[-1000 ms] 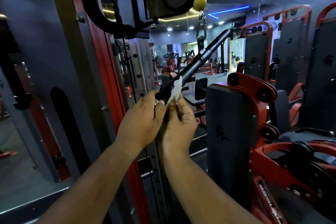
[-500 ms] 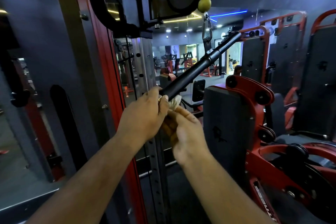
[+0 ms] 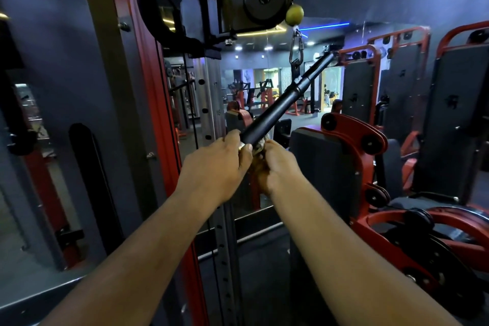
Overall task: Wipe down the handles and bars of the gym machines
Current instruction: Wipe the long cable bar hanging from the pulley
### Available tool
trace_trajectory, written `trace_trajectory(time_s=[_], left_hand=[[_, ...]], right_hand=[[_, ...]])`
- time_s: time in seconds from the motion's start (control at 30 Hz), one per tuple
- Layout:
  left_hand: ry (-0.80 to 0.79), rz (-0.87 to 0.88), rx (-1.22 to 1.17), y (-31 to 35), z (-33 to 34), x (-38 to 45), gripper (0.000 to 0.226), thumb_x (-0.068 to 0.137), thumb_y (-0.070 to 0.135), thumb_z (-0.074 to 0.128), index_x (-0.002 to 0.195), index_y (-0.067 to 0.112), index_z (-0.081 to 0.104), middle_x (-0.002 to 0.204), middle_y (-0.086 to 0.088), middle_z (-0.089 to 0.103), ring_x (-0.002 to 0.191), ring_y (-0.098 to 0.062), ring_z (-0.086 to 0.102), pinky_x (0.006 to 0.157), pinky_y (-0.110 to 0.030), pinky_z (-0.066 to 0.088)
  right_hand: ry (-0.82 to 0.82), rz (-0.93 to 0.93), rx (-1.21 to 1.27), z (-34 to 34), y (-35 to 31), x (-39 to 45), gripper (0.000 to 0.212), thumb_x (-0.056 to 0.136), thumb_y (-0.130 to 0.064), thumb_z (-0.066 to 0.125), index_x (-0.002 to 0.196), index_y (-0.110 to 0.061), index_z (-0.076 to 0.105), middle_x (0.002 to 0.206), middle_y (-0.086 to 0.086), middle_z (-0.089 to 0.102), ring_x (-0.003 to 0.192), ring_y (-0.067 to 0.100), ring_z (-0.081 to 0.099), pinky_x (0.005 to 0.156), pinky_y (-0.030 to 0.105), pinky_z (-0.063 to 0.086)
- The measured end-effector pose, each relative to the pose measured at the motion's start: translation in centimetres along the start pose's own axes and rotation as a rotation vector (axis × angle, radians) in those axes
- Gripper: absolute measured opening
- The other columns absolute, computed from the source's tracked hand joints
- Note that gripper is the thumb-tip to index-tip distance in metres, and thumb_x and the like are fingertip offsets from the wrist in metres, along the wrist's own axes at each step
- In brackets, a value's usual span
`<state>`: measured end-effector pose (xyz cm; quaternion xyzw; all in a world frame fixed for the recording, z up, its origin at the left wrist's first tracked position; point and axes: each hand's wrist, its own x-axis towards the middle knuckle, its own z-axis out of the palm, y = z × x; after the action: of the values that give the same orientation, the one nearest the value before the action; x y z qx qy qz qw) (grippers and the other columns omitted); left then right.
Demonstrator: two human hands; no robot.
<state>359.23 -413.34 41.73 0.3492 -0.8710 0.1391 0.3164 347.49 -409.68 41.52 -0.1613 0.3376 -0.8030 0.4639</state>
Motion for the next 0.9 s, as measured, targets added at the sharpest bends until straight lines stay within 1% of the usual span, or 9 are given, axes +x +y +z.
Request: trace_trajectory(time_s=[0.1,0.27,0.33,0.4,0.5,0.6,0.73,0.8,0.9], left_hand=[[0.006,-0.017,-0.02,0.4,-0.1,-0.2,0.053,0.107,0.051,0.022,0.15,0.023,0.036,0.115,-0.003,0.065,0.09,-0.026,0.067,0.064,-0.035,0.042],[0.029,0.005,0.003,0.6,-0.2,-0.2,0.058,0.103,0.055,0.017,0.146,0.024,0.039,0.107,0.0,0.065,0.078,-0.019,0.06,0.059,-0.032,0.039],[0.013,0.001,0.001,0.8,0.0,-0.2,0.062,0.1,0.057,0.016,0.147,0.024,0.038,0.107,0.0,0.065,0.077,-0.019,0.06,0.059,-0.032,0.04],[-0.008,-0.026,-0.015,0.8,0.1,-0.3,0.058,0.103,0.054,0.02,0.15,0.024,0.037,0.11,0.0,0.065,0.078,-0.017,0.057,0.061,-0.032,0.041],[-0.036,-0.069,-0.024,1.1,-0.2,-0.4,0.051,0.106,0.05,0.025,0.147,0.024,0.038,0.103,0.002,0.061,0.074,-0.014,0.05,0.058,-0.031,0.038],[-0.066,-0.109,0.013,1.1,-0.5,0.0,0.038,0.106,0.048,0.031,0.127,0.02,0.047,0.089,0.004,0.05,0.068,-0.015,0.045,0.053,-0.031,0.031],[-0.066,-0.122,0.04,0.2,-0.5,0.3,0.034,0.105,0.048,0.034,0.115,0.019,0.049,0.092,0.002,0.055,0.072,-0.02,0.046,0.063,-0.034,0.038],[-0.064,-0.102,0.03,0.0,-0.3,0.1,0.038,0.105,0.047,0.031,0.122,0.019,0.05,0.095,0.0,0.06,0.072,-0.02,0.049,0.062,-0.034,0.039],[-0.075,-0.082,-0.012,-0.1,-0.1,0.2,0.041,0.106,0.048,0.028,0.132,0.024,0.048,0.096,0.003,0.059,0.071,-0.017,0.052,0.06,-0.033,0.04]], right_hand=[[0.035,0.01,0.003,0.0,0.0,0.2,0.024,0.105,-0.008,0.048,0.094,-0.006,0.07,0.066,0.008,0.07,0.063,0.019,0.069,0.08,0.035,0.06],[0.022,-0.022,0.126,-1.6,0.1,-0.8,0.016,0.102,-0.013,0.058,0.103,-0.007,0.074,0.088,0.011,0.078,0.077,0.02,0.076,0.073,0.033,0.063],[0.091,-0.125,0.211,-1.3,-1.2,0.3,0.015,0.1,-0.011,0.062,0.108,-0.008,0.073,0.094,0.01,0.078,0.079,0.018,0.076,0.067,0.03,0.063],[0.138,-0.317,0.198,-1.2,-2.9,2.0,0.017,0.098,-0.005,0.063,0.11,-0.01,0.073,0.1,0.009,0.076,0.083,0.016,0.076,0.074,0.028,0.063],[0.137,-0.769,-0.352,-2.0,-3.3,3.5,0.023,0.098,-0.006,0.063,0.113,-0.019,0.074,0.114,0.0,0.074,0.101,0.008,0.071,0.092,0.03,0.059],[-0.08,-1.173,-0.9,-3.7,-0.2,3.0,0.029,0.097,0.0,0.061,0.118,-0.017,0.072,0.128,-0.006,0.068,0.12,-0.001,0.061,0.106,0.024,0.049],[-0.404,-1.543,-1.269,-5.2,-0.4,4.6,0.028,0.098,-0.002,0.057,0.124,-0.004,0.069,0.131,0.011,0.067,0.129,0.02,0.06,0.115,0.031,0.042],[-0.334,-1.648,-1.485,-5.4,-3.2,7.1,0.027,0.103,-0.011,0.052,0.125,-0.005,0.067,0.129,0.012,0.068,0.124,0.02,0.062,0.115,0.025,0.038],[-0.057,-1.517,-1.656,-5.4,-8.2,10.1,0.03,0.099,-0.004,0.051,0.123,-0.01,0.069,0.127,0.009,0.07,0.118,0.021,0.066,0.114,0.018,0.031]])
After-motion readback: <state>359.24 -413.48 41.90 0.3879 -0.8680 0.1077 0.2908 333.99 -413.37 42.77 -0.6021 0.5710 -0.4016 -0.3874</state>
